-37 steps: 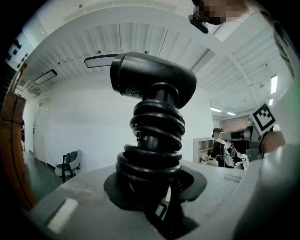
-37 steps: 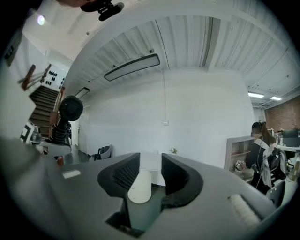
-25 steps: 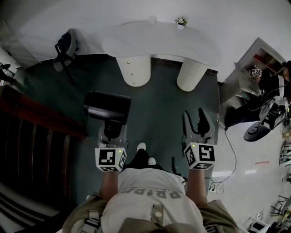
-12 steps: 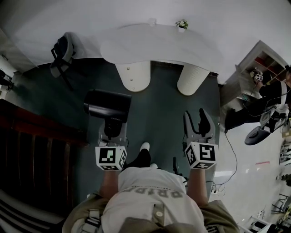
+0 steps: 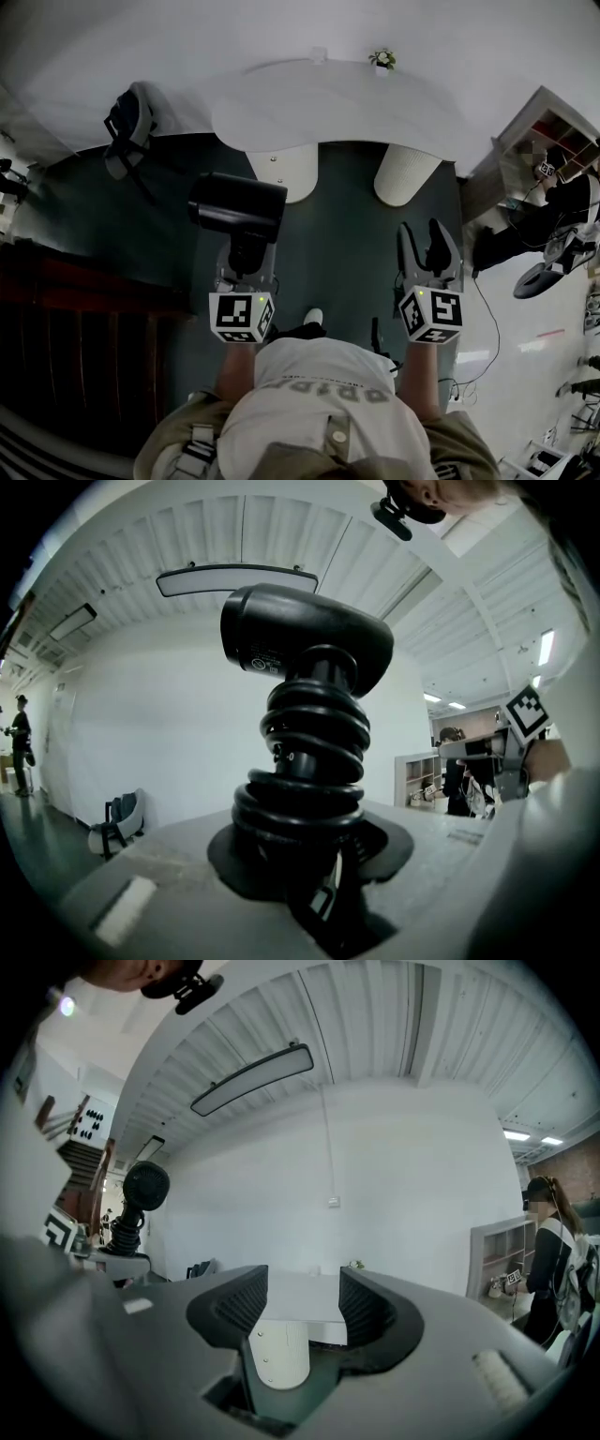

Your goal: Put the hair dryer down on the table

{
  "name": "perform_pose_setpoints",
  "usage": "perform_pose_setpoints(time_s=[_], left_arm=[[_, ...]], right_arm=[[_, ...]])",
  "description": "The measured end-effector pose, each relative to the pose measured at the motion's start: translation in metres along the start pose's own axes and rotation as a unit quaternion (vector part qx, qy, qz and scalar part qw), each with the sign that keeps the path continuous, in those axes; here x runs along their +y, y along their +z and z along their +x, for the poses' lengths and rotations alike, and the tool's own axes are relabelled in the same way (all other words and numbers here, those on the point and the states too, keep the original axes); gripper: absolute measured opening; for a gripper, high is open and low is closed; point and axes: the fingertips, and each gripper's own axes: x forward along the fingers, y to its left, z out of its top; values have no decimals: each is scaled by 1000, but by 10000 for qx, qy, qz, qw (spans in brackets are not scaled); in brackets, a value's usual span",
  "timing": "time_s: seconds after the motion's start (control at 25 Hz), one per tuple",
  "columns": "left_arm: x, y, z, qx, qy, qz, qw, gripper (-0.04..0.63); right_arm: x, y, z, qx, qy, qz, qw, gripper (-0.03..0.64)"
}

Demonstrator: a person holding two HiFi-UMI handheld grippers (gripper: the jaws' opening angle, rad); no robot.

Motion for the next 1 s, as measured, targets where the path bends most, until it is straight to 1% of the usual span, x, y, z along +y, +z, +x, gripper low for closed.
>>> perform_pose_setpoints(time_s=[0.16,0.48,0.8,1.0], left_arm=[[18,7,22,-52,-102,104,9999,140],[51,5,49,-10,-173,57,9998,140],[56,-4,78,92,-149,14,9998,140],[61,-2,105,71,-56,69,9999,140]], right_arm=[[-1,7,26,-97,-88,171,9998,230],[6,9,58,-75,-226,233,9994,230],[-10,4,85,-5,-241,257,9994,230],[-26,0,111,21,-199,314,9993,230]])
